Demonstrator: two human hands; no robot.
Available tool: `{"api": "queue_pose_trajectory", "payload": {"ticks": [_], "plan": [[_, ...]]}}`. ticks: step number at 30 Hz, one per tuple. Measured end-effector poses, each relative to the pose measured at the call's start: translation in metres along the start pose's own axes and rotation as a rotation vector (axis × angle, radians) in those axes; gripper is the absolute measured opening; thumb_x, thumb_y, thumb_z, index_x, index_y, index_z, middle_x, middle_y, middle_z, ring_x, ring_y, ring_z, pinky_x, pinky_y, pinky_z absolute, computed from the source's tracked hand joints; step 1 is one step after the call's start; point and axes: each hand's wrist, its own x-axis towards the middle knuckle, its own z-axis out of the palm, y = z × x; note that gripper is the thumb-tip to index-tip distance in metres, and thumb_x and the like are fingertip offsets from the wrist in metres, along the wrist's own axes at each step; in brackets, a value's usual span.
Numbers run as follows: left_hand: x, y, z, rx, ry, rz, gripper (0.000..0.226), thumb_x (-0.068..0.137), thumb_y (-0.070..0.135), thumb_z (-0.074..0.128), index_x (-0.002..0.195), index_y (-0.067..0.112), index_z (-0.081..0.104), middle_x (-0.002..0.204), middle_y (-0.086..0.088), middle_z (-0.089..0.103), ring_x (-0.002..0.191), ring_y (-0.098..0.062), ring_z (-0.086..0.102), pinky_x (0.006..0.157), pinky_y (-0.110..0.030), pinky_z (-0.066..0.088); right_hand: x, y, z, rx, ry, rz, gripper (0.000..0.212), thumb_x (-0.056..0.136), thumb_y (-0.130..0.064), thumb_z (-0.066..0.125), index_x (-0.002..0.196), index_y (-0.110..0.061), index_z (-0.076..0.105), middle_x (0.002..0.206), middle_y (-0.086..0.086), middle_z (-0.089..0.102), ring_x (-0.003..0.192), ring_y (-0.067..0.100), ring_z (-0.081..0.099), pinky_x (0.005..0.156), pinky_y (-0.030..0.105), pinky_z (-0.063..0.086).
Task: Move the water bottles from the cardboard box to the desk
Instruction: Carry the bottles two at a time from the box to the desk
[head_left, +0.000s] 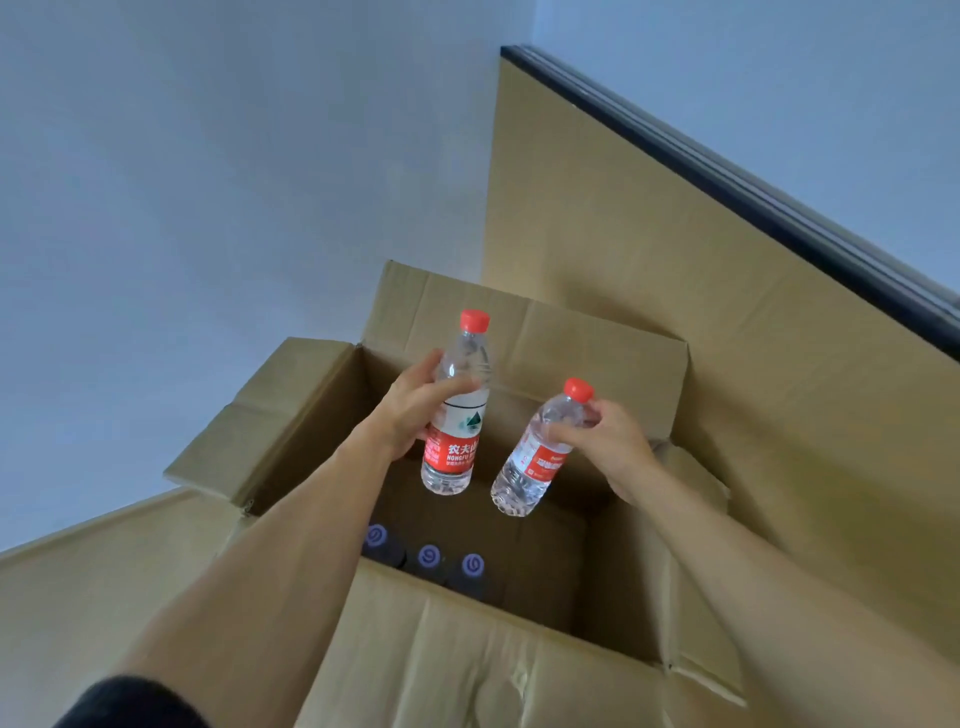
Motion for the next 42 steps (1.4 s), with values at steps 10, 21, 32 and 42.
{"api": "queue_pose_trajectory", "payload": {"ticks": [10, 21, 32, 42], "plan": [[-0.023, 0.037, 0.017, -0.122, 0.023, 0.017, 0.062, 0.089, 0.049, 0.07, 0.143, 0.032, 0.043, 0.125, -0.008, 0.068, 0.106, -0.026, 0.07, 0.076, -0.037, 0.056, -0.009, -0.038, 0.022, 0.307, -0.112, -0.018, 0.057, 0.075, -0.058, 0.067, 0.126, -0.039, 0.052, 0.126, -0.001, 0.064, 0.112, 0.019, 0.064, 0.096, 0.044, 0.052], [-0.061, 0.033, 0.026, -0.361, 0.145, -0.084, 0.073, 0.082, 0.029, 0.082, 0.14, 0.018, 0.04, 0.112, -0.02, 0.066, 0.083, -0.028, 0.072, 0.073, -0.041, 0.059, -0.001, -0.048, 0.025, 0.43, -0.324, 0.086, 0.042, 0.095, -0.022, 0.062, 0.132, -0.011, 0.043, 0.106, 0.011, 0.061, 0.086, 0.021, 0.066, 0.068, 0.034, 0.054], [-0.157, 0.011, 0.003, -0.595, 0.41, 0.019, 0.056, 0.081, 0.023, 0.082, 0.131, 0.022, 0.058, 0.109, -0.019, 0.073, 0.087, -0.031, 0.074, 0.076, -0.043, 0.06, -0.036, -0.078, 0.087, 0.381, -0.729, 0.031, 0.046, 0.091, -0.038, 0.07, 0.13, -0.017, 0.054, 0.121, 0.019, 0.067, 0.111, 0.035, 0.067, 0.098, 0.048, 0.054], [-0.276, -0.04, -0.045, -0.726, 0.712, 0.022, 0.053, 0.086, 0.031, 0.076, 0.13, 0.01, 0.057, 0.106, -0.019, 0.074, 0.083, -0.03, 0.074, 0.072, -0.042, 0.06, -0.114, -0.096, 0.19, 0.262, -0.922, 0.03, 0.051, 0.094, -0.046, 0.064, 0.136, -0.022, 0.049, 0.123, 0.015, 0.066, 0.109, 0.033, 0.069, 0.1, 0.055, 0.053]]}}
